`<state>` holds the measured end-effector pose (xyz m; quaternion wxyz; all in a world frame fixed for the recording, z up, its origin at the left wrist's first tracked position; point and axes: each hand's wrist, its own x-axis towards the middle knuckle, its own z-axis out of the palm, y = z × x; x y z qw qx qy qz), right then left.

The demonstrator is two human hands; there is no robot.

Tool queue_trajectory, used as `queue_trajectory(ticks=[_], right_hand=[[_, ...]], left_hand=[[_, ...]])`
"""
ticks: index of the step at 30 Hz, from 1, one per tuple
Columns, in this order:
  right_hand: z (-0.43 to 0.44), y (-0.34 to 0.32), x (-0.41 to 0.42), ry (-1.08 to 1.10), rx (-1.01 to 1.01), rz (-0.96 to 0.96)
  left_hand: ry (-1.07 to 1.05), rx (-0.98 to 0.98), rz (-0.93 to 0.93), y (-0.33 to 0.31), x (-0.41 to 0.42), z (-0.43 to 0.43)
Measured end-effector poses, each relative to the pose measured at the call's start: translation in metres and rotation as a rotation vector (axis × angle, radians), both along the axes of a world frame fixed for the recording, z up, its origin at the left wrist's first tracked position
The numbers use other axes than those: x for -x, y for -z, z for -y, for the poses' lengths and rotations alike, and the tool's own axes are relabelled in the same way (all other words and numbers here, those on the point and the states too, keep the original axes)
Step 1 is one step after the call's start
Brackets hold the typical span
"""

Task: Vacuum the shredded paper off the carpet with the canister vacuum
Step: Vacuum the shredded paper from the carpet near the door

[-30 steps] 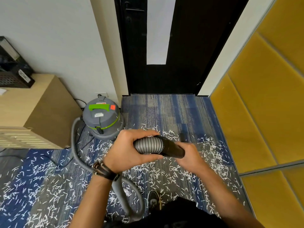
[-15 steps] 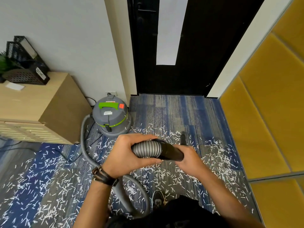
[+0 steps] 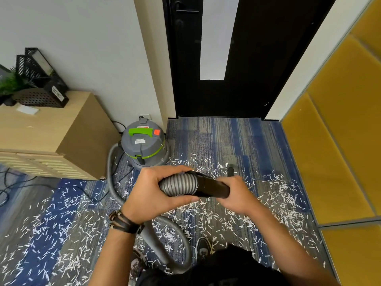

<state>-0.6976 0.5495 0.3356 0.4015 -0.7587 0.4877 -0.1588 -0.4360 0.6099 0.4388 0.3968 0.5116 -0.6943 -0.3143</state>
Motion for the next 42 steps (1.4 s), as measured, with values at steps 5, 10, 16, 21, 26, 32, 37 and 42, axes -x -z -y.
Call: queue_trajectory(ticks=[5,10,16,21,26,32,37,42], right_hand=[[-0.008,0.01,0.0,-0.037,0.024,-0.03],[-0.002,0.008,0.002,0.002,0.043,0.0],[0.002,0.003,-0.009,0.025,0.094,0.021],[-0.009,0.01,-0.004,0.033,0.043,0.038],[-0.008,0.008,-0.011,0.085,0.031,0.025],[-0.006,0.004,-0.048,0.137,0.063,0.104],[-0.022,0.005,-0.07,0.187,-0.007,0.106],[-0.032,0.007,-0.096,0.221,-0.04,0.047]], left_hand=[[0.022,-0.07,-0.041,0.005,-0.004,-0.004],[-0.029,-0.028,-0.059,0.004,-0.001,-0.005],[-0.035,0.008,0.007,-0.007,0.0,-0.001],[0.024,-0.006,0.04,-0.015,0.0,0.002],[0.025,0.033,0.06,-0.017,-0.004,0.007],[0.07,0.072,0.117,-0.03,-0.032,0.018],[0.198,0.034,0.139,-0.031,-0.055,0.022],[0.204,0.052,0.114,-0.023,-0.082,0.01]])
